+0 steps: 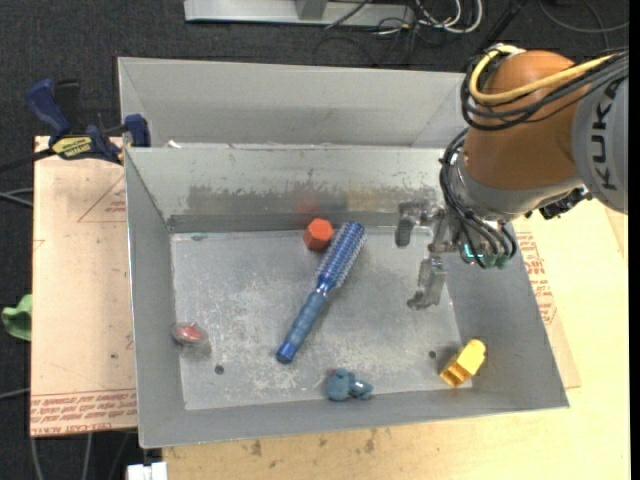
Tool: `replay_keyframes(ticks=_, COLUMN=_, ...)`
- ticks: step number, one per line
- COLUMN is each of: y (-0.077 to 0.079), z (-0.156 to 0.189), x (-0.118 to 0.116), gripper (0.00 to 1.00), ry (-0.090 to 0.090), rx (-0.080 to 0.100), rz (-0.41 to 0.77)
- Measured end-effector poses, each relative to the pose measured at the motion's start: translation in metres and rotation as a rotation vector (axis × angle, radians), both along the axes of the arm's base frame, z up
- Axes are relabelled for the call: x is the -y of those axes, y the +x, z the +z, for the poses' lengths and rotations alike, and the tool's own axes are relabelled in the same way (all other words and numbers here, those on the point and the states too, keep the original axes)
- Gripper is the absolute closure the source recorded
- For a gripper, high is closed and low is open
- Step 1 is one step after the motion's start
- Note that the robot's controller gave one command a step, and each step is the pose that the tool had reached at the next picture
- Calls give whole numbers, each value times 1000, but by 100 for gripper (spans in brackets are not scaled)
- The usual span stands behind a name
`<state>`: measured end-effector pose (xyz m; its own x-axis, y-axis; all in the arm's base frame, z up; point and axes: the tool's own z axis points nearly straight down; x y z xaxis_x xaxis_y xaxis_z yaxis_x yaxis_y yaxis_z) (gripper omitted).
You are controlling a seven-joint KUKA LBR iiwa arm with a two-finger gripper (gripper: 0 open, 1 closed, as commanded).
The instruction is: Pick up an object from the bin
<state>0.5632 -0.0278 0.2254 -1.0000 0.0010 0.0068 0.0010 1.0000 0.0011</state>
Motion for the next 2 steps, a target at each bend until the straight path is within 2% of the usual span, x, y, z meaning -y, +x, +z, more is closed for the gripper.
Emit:
replay_keyframes(ticks=1, y=27, z=-106, x=-58, gripper=0, ry=2, rx=2, rz=176)
replay_keyframes(ticks=2, y=53, z=-156, x=-77, gripper=0, ry=2, rx=10, rz=353)
